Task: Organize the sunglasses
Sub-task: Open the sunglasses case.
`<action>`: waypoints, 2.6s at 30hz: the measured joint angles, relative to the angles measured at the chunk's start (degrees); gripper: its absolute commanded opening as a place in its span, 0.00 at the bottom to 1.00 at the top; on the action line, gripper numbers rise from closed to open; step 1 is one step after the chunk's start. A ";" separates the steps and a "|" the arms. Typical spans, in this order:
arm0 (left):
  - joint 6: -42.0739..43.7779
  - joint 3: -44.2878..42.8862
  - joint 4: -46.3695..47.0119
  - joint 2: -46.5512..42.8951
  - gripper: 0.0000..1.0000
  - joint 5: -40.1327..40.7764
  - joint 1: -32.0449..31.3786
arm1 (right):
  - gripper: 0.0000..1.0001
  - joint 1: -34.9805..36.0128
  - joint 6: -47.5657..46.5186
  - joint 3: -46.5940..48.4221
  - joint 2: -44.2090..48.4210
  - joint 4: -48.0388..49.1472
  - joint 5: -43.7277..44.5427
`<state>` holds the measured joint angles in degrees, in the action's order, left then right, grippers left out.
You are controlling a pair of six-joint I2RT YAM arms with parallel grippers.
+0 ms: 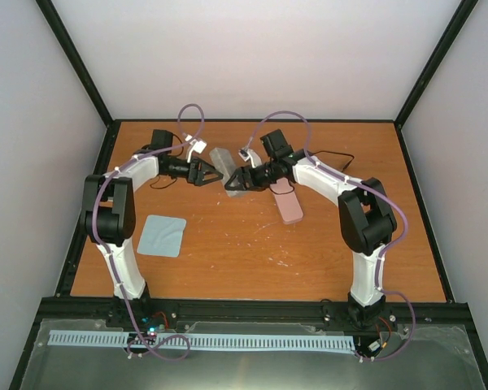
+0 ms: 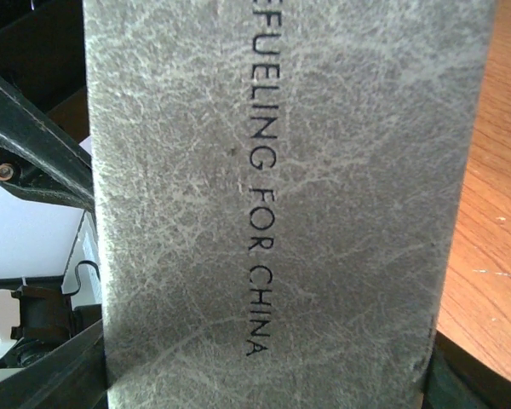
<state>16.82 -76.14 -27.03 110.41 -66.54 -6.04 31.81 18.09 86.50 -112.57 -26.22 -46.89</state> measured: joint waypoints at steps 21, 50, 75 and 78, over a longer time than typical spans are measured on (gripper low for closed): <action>0.68 -0.37 0.59 1.84 0.92 4.59 -1.95 | 0.29 -0.35 5.35 0.02 0.00 -3.10 2.80; 0.63 1.84 6.64 1.95 0.91 12.24 -4.98 | 0.03 -1.86 13.77 -2.64 3.17 -3.58 6.38; 1.73 -0.09 7.98 8.94 0.92 23.76 -11.13 | 0.03 -1.33 17.88 -3.43 11.17 -0.31 5.99; 1.62 1.40 8.04 8.22 0.96 24.61 -11.28 | 0.03 -1.40 16.48 -4.42 11.15 -1.11 6.19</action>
<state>18.44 -74.74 -18.98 118.63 -41.93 -17.32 30.41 34.57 82.08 -101.43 -27.33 -40.71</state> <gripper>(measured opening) 0.932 0.684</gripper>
